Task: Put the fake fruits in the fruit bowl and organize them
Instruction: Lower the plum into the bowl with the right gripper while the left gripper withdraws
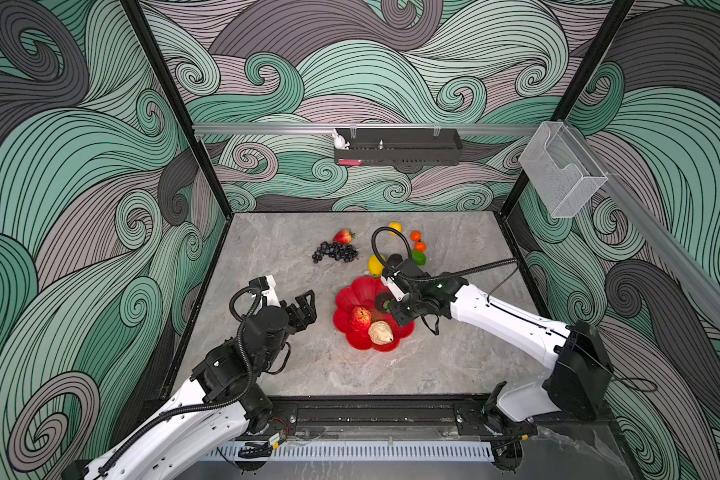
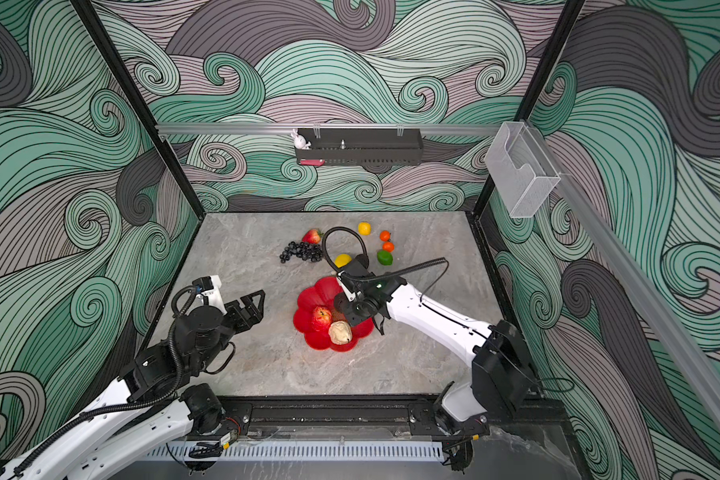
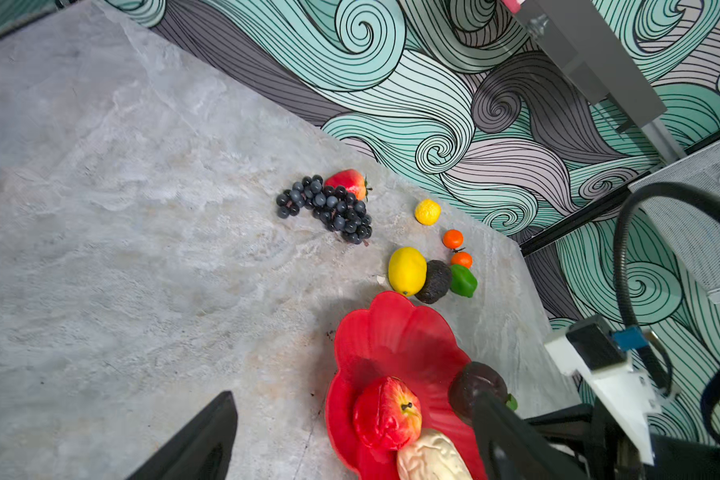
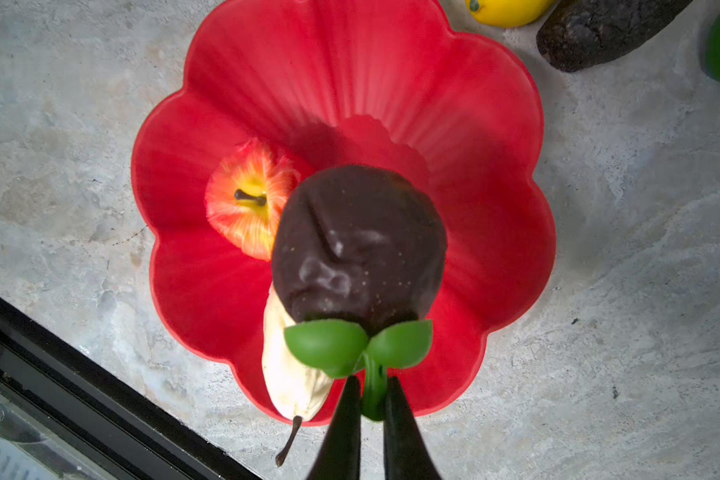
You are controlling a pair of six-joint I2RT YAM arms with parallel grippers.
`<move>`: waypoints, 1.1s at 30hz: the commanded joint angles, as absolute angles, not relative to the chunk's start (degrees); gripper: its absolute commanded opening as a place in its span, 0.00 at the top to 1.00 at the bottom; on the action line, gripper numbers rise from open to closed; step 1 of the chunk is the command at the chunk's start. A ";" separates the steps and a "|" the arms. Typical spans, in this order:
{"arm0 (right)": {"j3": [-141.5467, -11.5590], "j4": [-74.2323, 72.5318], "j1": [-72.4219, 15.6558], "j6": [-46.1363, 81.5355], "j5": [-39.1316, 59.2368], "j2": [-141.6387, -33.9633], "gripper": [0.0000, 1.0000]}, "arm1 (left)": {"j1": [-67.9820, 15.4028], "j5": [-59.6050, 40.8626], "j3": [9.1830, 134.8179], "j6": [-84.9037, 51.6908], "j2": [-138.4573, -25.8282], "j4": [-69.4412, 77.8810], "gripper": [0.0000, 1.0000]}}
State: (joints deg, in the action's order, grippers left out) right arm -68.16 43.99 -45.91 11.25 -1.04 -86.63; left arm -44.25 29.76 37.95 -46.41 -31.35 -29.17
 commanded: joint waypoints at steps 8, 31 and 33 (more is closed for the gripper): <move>-79.30 54.23 -43.11 4.90 0.00 -96.69 0.88 | -43.68 34.28 35.62 -36.74 -27.24 -33.18 0.10; -91.36 63.97 -42.93 4.15 1.96 -110.64 0.89 | -43.67 42.10 32.34 -39.20 -20.30 -37.42 0.10; -91.65 64.25 -43.07 4.13 1.61 -111.17 0.89 | -43.68 42.19 32.26 -39.37 -20.39 -37.58 0.10</move>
State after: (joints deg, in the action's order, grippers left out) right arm -90.11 61.73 -43.05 4.67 1.41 -110.32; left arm -43.99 39.97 32.49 -38.54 -20.75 -36.07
